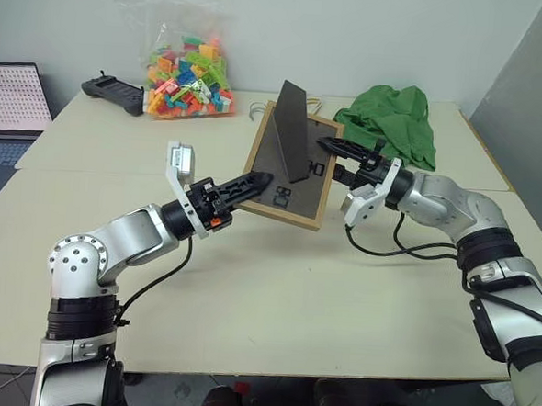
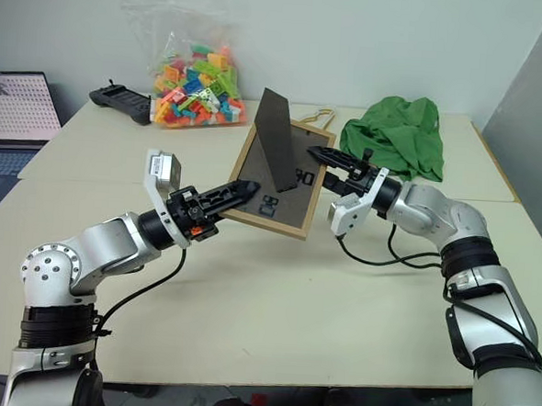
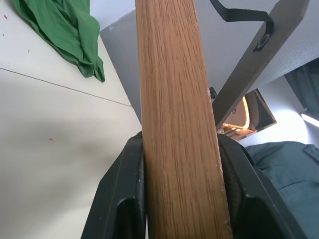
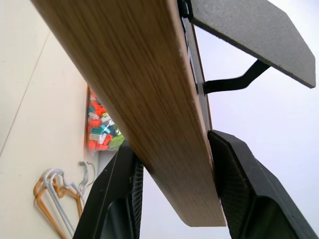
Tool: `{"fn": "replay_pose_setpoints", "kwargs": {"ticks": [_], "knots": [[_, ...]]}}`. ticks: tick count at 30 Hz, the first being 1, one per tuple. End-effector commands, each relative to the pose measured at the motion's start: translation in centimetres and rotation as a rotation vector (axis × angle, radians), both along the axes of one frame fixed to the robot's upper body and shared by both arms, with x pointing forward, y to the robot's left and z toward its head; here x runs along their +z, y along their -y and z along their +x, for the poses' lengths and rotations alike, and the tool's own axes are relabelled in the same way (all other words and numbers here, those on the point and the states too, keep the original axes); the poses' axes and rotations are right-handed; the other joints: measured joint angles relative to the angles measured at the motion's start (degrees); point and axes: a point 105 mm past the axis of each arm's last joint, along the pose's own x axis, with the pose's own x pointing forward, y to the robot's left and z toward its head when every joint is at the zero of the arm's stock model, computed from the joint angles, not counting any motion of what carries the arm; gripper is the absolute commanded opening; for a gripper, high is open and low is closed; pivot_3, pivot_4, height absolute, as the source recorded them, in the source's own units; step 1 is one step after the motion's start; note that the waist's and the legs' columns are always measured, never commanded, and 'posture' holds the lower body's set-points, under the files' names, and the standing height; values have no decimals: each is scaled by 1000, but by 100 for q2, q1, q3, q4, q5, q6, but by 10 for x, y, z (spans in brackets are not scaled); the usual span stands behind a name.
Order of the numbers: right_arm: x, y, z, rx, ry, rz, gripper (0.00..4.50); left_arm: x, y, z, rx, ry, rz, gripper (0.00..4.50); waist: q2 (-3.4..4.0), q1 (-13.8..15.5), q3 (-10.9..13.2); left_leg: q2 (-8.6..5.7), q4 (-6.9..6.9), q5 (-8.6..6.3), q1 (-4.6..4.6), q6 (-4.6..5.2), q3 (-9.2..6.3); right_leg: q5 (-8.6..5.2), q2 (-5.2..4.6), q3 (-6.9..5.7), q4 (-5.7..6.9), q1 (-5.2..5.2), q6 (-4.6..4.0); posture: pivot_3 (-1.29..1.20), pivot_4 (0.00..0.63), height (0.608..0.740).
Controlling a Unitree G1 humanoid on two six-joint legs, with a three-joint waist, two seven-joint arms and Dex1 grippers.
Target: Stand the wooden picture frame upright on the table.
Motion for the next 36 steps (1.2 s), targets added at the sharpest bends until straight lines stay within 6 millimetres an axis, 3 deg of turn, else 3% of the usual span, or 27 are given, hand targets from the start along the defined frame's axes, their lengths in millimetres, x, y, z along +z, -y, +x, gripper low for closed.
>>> {"fn": "replay_pose_setpoints", "kwargs": {"ticks": [1, 3, 7, 12, 14, 17, 20, 23, 26, 32, 36], "knots": [[11, -10, -9, 72, 54, 20, 1529, 30, -4, -10, -1, 124, -60, 2304, 0, -1, 0, 0, 0, 0, 0, 0, -1, 0, 0, -1, 0, 0, 0, 0, 150, 740], [11, -9, -9, 72, 57, 22, 1303, 38, -12, -8, 19, 128, -94, 2784, 0, -2, 0, 0, 0, 0, 0, 0, 0, 0, 0, 1, 1, 0, 0, 0, 150, 740], [11, -6, -11, 83, 49, 40, 1271, 41, -21, -6, 42, 124, -83, 3630, -1, 0, 0, 0, 0, 0, 0, 0, -2, 0, 0, -1, 0, 1, 0, 0, 150, 740], [4, 4, -3, 64, -104, 107, 1271, 44, -48, -3, 143, 157, 2, 4483, -1, -5, 0, 0, 0, 0, 0, 0, -3, 0, 0, -3, -2, 2, 0, 0, 150, 740], [-3, 5, 0, 60, -217, 138, 1271, 47, -58, -2, 188, 175, 27, 4500, -1, -9, 0, 0, 0, 0, 1, 0, -2, 0, 0, -1, -2, 2, 0, 0, 150, 740], [-24, 5, 9, 30, -447, 147, 1271, 43, -65, -10, 234, 242, 201, 4500, -3, -52, 0, 4, -1, 0, 6, 1, -6, 0, 3, -6, -8, 10, 0, 0, 150, 740], [-37, 5, 22, 16, -810, 271, 1269, 21, -65, -15, 281, 288, 492, 4500, -3, -115, 0, 13, -7, 0, 12, 0, -15, 0, 5, -15, -16, 25, 0, 0, 150, 740], [-57, -1, 29, 86, -1365, 400, 1266, 10, -52, -23, 310, 409, 698, 4500, 8, -105, 7, 12, -7, 0, 14, -1, -17, 0, 2, -21, -16, 29, 0, 0, 150, 740], [-59, -6, 32, 138, -1663, 507, 1265, 1, -34, -30, 279, 499, 774, 4500, 11, -28, 9, 10, -4, 2, 13, -5, -17, -1, -2, -29, -13, 31, -1, 0, 150, 740], [-80, -11, 32, 88, -1917, 528, 1264, 0, -26, -35, 354, 585, 754, 4500, 12, 2, 9, 5, -8, -7, 12, 12, -12, -1, 8, -20, -21, 26, -1, 0, 150, 740], [-94, -12, 31, 48, -1937, 508, 1264, -15, -30, -38, 351, 582, 810, 4500, 12, -2, 9, 4, -8, -12, 9, 20, -8, -1, 9, -13, -20, 19, -1, 0, 150, 740]]}}
